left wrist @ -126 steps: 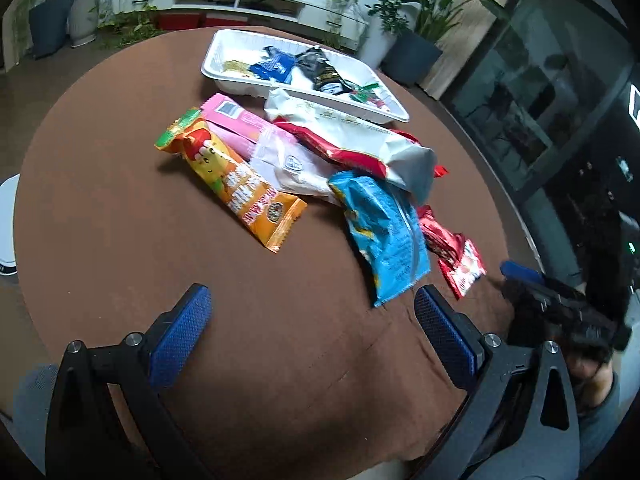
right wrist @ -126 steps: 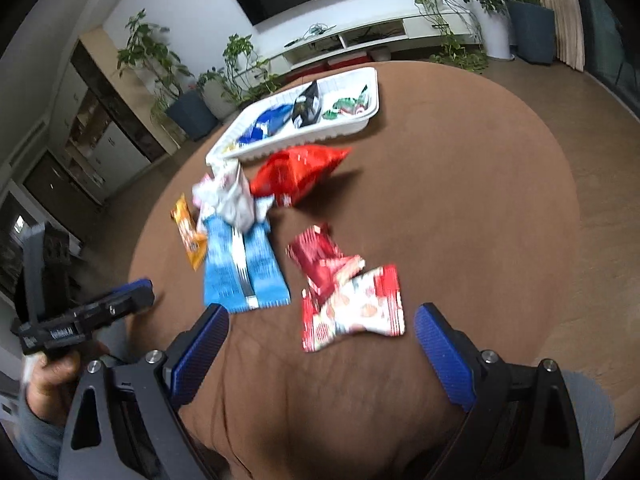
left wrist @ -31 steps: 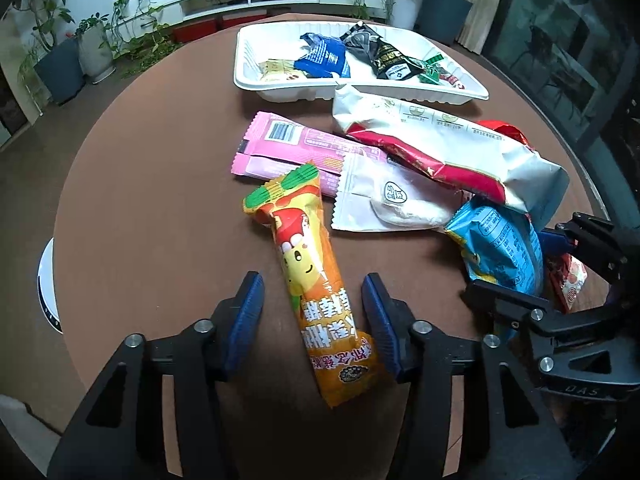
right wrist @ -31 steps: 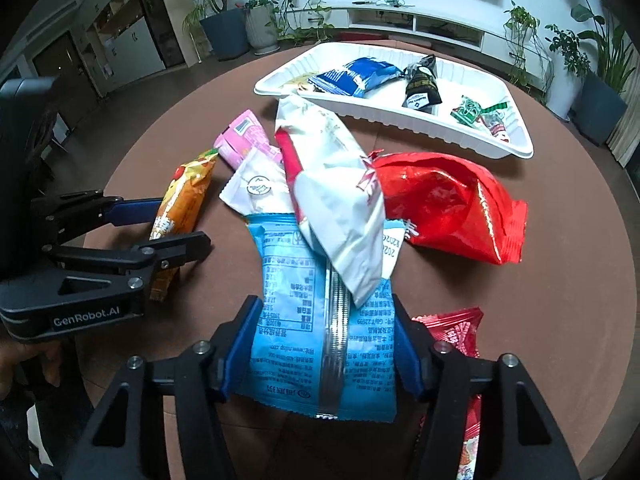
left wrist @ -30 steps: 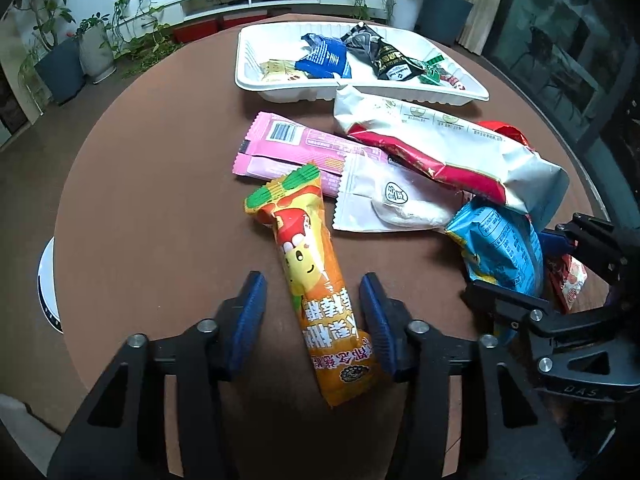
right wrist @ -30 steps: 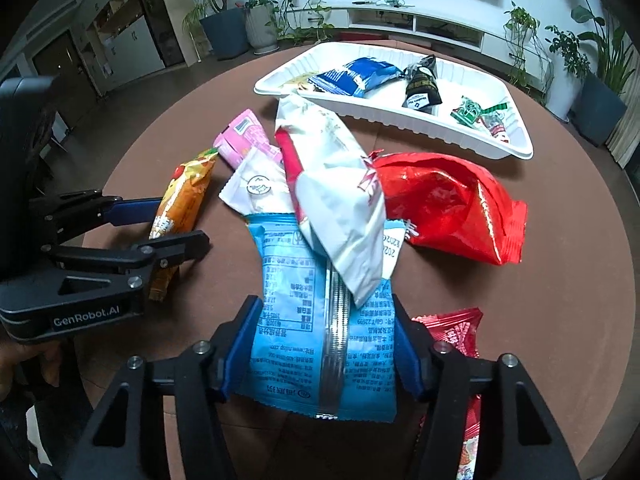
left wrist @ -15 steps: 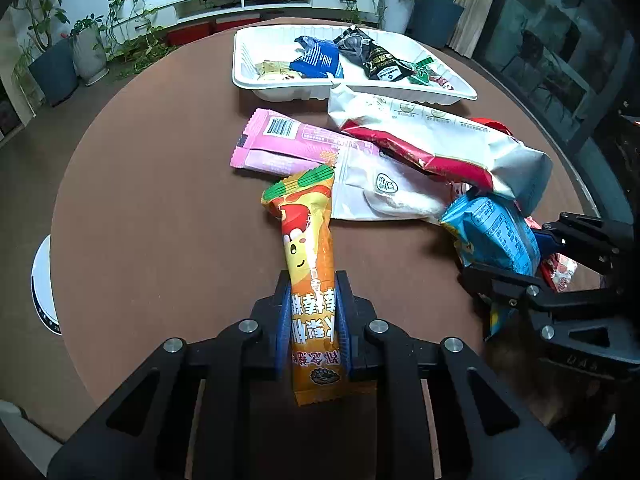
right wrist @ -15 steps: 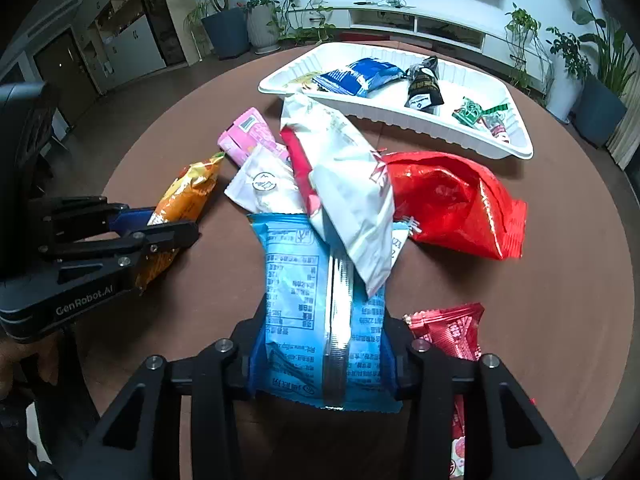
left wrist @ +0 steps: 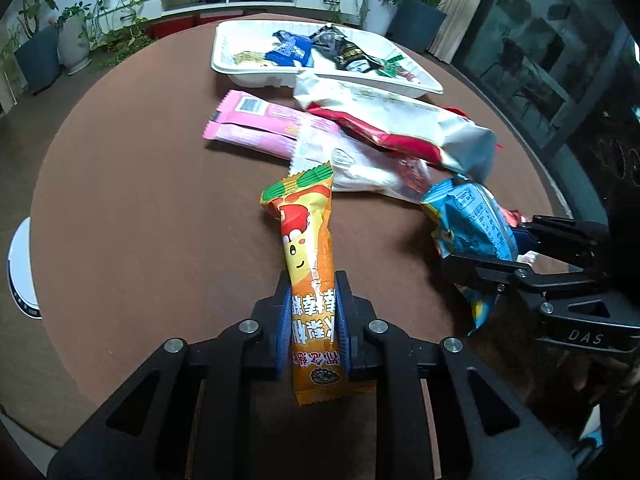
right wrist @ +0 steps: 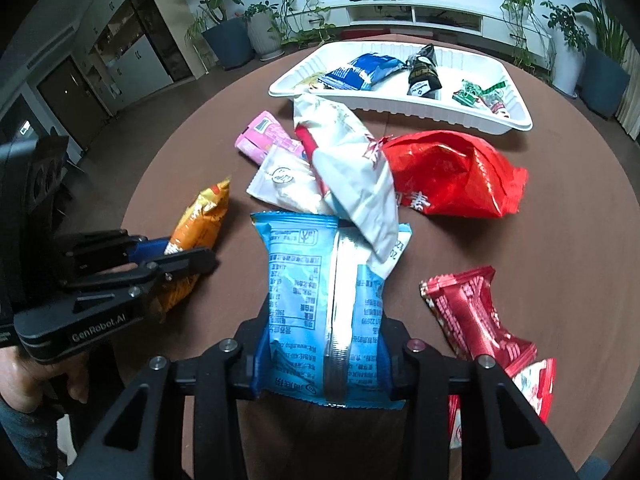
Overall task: Organize snacks
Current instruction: 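Lift both packets and carry them over the white tray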
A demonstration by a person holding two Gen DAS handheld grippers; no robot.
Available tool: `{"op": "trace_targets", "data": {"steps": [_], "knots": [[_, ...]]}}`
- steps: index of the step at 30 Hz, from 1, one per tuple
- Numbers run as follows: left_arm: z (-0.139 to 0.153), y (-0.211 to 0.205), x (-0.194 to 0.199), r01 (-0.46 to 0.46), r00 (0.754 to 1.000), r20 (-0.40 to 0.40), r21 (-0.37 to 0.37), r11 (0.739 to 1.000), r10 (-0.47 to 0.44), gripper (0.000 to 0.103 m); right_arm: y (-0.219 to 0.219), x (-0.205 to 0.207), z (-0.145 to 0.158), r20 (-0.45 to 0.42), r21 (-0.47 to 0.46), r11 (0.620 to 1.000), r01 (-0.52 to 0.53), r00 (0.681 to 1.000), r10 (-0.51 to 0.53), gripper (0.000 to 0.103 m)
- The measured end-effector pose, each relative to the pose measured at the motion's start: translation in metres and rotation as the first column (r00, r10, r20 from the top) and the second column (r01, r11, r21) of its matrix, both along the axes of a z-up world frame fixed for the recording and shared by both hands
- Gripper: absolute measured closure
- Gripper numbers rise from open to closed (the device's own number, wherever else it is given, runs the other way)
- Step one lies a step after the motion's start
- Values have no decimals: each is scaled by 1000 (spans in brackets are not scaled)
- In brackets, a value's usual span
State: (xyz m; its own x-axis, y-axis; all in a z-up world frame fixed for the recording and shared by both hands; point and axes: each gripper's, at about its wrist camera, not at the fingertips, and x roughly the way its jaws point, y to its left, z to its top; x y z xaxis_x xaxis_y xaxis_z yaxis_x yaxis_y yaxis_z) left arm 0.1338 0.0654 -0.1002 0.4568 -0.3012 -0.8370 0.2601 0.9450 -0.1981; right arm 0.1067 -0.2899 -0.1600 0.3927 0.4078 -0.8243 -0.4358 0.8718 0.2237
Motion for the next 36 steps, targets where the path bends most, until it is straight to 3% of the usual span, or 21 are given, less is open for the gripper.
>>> {"op": "trace_targets", "data": {"steps": [11,19,27,36], "knots": [[13,-5,-14,34,999,-14,-141,989,-36,86,-14,-17,14,-44,125,992,-2,999,7,59],[41,4,-5,32,999,21,-237,971,-27,86,-41,-15,35,-53,230,973,29,998,-18,59],[76,23,29,18,997,78,-251,968,1,86,-73,11,61,-11,259,962,88,996,-88,59],[114,43,91,0,990,136,-233,972,32,86,-114,66,90,48,244,955,170,981,-187,59]]}}
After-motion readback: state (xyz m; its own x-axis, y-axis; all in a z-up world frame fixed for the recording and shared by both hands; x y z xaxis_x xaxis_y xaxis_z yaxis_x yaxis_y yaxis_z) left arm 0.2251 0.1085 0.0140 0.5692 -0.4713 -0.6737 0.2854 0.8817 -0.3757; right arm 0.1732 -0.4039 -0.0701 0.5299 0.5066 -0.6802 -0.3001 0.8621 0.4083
